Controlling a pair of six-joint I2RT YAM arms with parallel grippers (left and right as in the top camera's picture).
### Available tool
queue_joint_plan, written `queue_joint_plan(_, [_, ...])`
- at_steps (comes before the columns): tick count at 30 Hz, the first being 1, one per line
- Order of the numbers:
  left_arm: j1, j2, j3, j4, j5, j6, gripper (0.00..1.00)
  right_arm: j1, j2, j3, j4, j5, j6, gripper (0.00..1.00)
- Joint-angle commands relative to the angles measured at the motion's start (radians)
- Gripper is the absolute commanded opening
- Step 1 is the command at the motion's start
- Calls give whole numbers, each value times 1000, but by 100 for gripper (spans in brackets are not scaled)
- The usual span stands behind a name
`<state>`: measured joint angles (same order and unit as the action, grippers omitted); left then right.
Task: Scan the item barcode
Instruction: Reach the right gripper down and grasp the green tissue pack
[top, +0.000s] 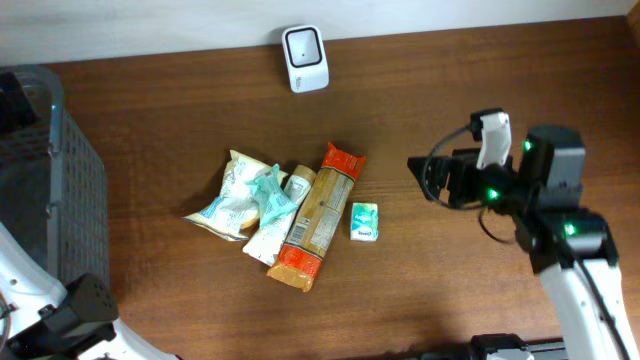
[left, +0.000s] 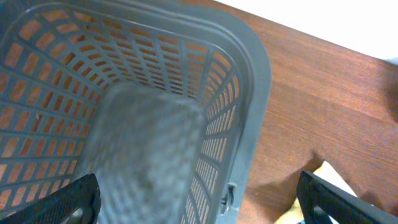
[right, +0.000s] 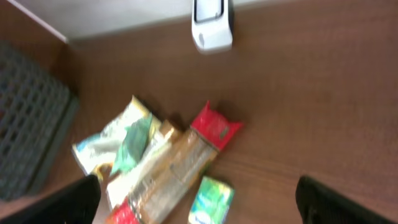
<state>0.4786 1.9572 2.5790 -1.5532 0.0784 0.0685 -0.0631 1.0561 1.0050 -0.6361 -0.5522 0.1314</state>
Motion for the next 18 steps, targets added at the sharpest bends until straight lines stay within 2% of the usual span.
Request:
queue_joint_plan(1, [2,0,6,3,11,16,99,-3,92,100,-72,-49,4,98])
queue_joint_plan(5, [2,0,6,2,11,16,99,0,171,100,-32,-145,4,98])
queue_joint_plan(6, [2,0,6,2,11,16,99,18,206,100,-50,-144,4,91])
queue_joint_plan(7, [2,0,6,2,11,16,99,54,266,100,-87,-140,34,75])
queue_joint_plan(8, [2,0,6,2,11,16,99,100,337,100,-132,-77,98,64])
queue_joint_plan(10, [2,0,6,3,11,16,99,210,471,100,-180,48,162,56])
queue_joint_plan(13, [2,0,6,2,11,16,99,322,605,100,-188,109,200,55])
queue_joint_plan(18, [2,0,6,-8,11,16,99,330,674,99,-206,120,200,55])
